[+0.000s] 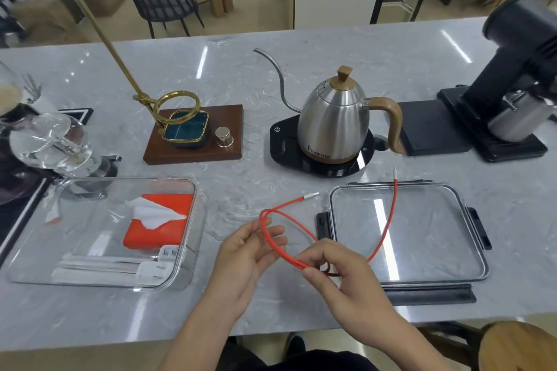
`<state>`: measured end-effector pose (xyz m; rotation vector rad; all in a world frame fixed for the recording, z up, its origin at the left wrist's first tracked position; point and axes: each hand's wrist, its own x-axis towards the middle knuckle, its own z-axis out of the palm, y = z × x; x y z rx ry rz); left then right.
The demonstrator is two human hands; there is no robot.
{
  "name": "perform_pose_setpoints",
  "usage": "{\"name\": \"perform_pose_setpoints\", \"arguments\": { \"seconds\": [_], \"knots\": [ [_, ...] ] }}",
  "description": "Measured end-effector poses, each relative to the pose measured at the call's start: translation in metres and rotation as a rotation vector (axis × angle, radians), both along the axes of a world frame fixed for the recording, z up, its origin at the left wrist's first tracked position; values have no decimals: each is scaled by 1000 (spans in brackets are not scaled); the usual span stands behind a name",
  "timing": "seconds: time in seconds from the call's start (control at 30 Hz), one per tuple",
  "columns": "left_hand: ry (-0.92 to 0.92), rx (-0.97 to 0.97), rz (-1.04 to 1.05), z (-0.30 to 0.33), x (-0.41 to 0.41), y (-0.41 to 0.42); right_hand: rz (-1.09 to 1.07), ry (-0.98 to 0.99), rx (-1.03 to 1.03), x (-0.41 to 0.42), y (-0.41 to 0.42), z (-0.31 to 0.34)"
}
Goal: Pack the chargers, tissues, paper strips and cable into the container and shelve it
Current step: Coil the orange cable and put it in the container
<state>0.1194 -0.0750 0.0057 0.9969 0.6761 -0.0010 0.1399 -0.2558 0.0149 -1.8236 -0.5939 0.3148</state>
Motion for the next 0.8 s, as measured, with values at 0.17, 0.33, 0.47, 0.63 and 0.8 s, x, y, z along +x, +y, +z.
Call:
{"name": "perform_pose_setpoints", "arguments": {
  "seconds": [0.17,0.33,0.47,0.63,0.8],
  "knots": [
    [-44,326,-19,-2,4,-4,21,242,208,-4,-7,24],
    [-70,575,-31,-6,10,-2,44,354,396,-3,-17,43],
    [-64,686,-28,-7,10,-2,0,371,483,1,-23,47],
    [-99,660,-42,-6,12,-4,-92,387,575,5,-27,55],
    [-142,494,6,4,15,-9,-95,369,650,6,-29,64]
  ]
}}
